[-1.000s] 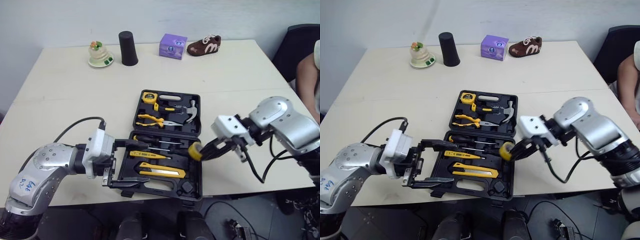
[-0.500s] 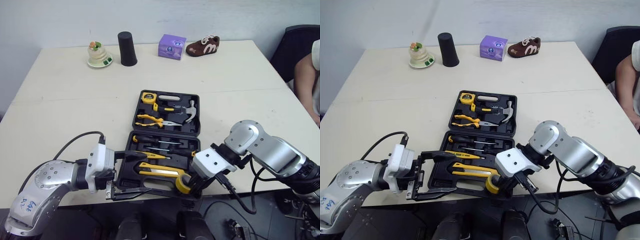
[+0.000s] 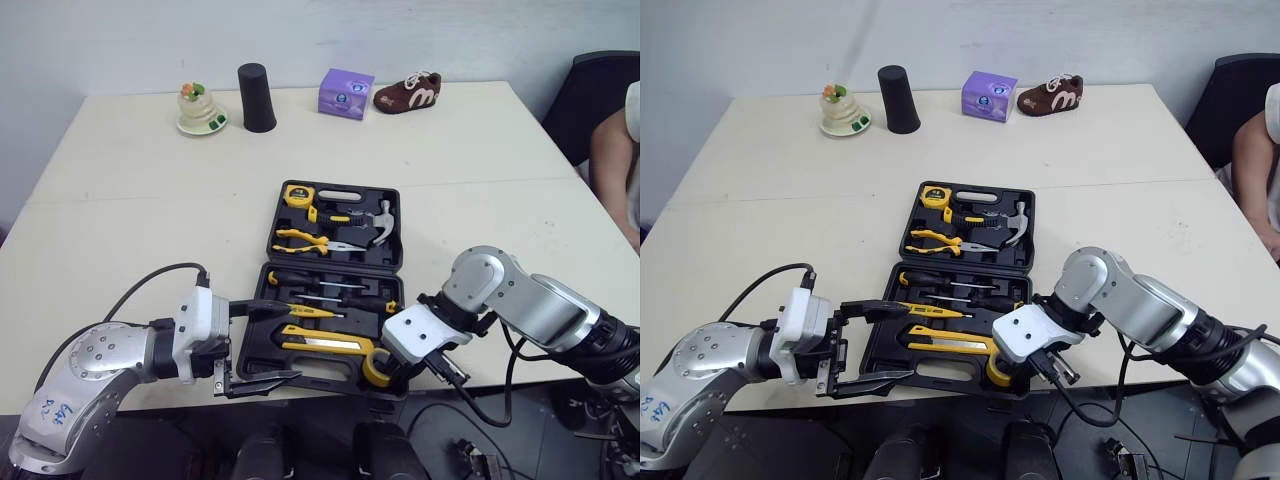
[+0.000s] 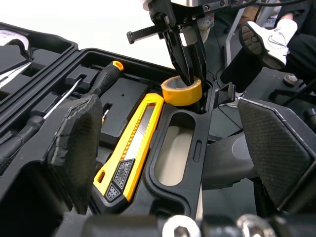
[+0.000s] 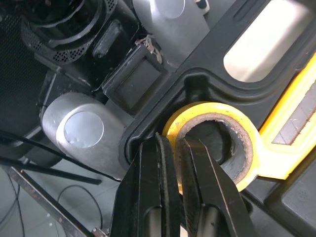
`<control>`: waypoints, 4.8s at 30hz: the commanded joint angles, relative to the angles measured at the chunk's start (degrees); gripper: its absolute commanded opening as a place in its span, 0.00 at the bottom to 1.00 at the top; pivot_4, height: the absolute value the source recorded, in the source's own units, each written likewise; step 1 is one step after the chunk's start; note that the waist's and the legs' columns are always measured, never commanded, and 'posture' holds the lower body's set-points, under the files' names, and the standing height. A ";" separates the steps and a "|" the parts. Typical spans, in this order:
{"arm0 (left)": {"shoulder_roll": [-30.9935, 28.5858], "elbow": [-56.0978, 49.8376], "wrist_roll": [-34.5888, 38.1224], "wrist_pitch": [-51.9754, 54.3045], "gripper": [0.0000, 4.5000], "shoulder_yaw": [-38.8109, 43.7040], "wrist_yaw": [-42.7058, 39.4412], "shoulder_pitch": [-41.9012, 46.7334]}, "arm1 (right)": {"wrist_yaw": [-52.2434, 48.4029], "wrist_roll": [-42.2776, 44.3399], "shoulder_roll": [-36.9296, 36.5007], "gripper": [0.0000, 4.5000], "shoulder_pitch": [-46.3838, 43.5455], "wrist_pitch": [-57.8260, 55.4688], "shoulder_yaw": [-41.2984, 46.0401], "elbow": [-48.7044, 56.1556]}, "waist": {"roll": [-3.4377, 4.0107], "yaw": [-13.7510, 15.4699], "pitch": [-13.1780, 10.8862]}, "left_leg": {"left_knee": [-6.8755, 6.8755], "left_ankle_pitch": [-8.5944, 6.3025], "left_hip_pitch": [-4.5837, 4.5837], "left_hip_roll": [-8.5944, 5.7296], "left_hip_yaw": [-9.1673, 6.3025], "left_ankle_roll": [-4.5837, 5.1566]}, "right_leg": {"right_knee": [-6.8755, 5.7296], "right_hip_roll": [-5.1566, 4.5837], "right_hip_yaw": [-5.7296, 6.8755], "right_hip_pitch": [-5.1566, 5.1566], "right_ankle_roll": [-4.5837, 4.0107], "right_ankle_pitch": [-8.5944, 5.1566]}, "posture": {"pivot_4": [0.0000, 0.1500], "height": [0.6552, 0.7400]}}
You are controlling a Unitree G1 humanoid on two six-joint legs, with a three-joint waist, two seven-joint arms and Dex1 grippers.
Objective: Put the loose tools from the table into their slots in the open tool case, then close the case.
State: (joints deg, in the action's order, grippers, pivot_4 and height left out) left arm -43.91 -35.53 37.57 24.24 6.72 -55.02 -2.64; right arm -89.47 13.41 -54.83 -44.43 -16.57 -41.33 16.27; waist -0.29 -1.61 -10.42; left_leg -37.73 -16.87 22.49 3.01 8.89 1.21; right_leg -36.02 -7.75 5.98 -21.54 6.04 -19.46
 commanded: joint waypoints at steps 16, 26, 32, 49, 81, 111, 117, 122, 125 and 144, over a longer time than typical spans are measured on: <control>-0.28 -2.10 0.58 0.99 1.00 1.23 0.85 -1.94 | -3.03 17.36 -7.43 0.57 -5.25 -0.11 -4.02 1.58 | -0.05 -0.06 0.03 | -0.01 -0.04 0.01 0.04 0.00 0.01 | 0.02 -0.08 0.00 -0.02 -0.01 0.00 | 1.00 1.00; 0.37 -1.81 -0.80 -1.10 1.00 1.51 2.19 -2.52 | -2.85 27.58 -4.97 0.28 4.01 -1.75 8.61 -4.17 | -0.07 0.02 0.04 | 0.00 -0.09 0.01 0.17 0.00 -0.07 | 0.05 0.00 -0.03 0.00 -0.06 -0.03 | 1.00 1.00; 0.06 -1.23 -0.85 -0.89 1.00 0.54 1.94 -1.20 | -0.38 22.08 6.27 0.02 14.96 8.11 14.47 -11.37 | -0.30 0.08 0.18 | -0.08 -0.13 -0.03 0.24 -0.02 -0.08 | 0.07 0.11 0.00 0.11 -0.07 -0.03 | 1.00 1.00; -1.41 -2.45 1.13 2.09 1.00 2.33 2.15 -3.61 | 1.51 1.75 12.61 0.02 20.37 16.43 12.93 -25.22 | -0.60 -0.05 0.44 | -0.08 -0.18 -0.36 0.38 0.02 -0.22 | 0.01 0.18 -0.04 0.31 -0.13 0.00 | 1.00 1.00; 8.22 49.81 -18.74 -6.31 0.01 -3.08 8.61 28.04 | 14.31 -2.17 17.74 0.00 8.73 16.30 32.43 -44.43 | -0.32 -0.38 0.16 | -0.09 -0.04 -0.04 0.34 0.69 -0.09 | -0.51 0.57 0.03 -0.37 -0.14 0.07 | 1.00 1.00; 14.37 41.33 -23.21 -3.71 0.01 -3.88 12.93 22.72 | 14.66 -11.76 26.70 0.00 -6.07 28.68 32.20 -65.65 | -0.32 -1.43 0.16 | -0.27 0.00 -0.10 0.47 0.85 -0.13 | -0.88 0.42 -0.16 -0.51 -0.16 0.06 | 1.00 1.00; 7.07 34.49 -18.72 0.49 0.43 5.00 10.85 16.30 | 15.09 -11.25 21.18 0.28 -7.12 22.56 35.21 -63.24 | -0.31 -1.66 0.16 | -0.20 -0.01 -0.04 0.51 0.85 -0.17 | -0.95 0.34 -0.17 -0.62 -0.16 0.06 | 1.00 1.00; 1.70 26.44 -12.30 10.49 0.82 11.35 11.71 18.01 | 20.85 -11.38 17.90 0.73 -11.50 -1.83 36.88 -56.29 | -0.28 -1.52 0.10 | -0.25 -0.02 0.32 0.55 1.00 -0.18 | -0.98 0.28 -0.16 -1.07 -0.17 0.05 | 1.00 1.00; -0.98 24.53 -11.08 28.05 1.00 11.38 18.96 23.96 | 22.18 -15.75 16.72 0.98 -16.22 -18.57 32.12 -51.43 | -0.28 -1.35 0.10 | -0.40 0.01 0.42 0.52 0.93 -0.15 | -0.97 0.19 -0.17 -1.14 -0.17 0.05 | 1.00 1.00; 9.01 43.08 -12.84 54.00 1.00 -1.92 30.90 53.10 | 34.73 -7.81 27.94 0.98 -29.67 -59.08 30.89 -48.62 | -0.29 -0.93 0.10 | -0.35 0.09 0.93 0.33 1.18 -0.21 | -1.57 0.56 -0.34 -1.97 -0.19 0.04 | 1.00 1.00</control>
State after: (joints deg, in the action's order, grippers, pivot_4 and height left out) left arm -34.62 6.63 26.15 80.24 5.07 -24.40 49.03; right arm -56.00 4.10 -27.07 -72.96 -75.13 -11.34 -34.85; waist -0.57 -2.54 -10.33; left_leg -38.08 -16.79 23.41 3.34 10.08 1.00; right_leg -37.59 -7.18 5.64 -23.52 5.84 -19.42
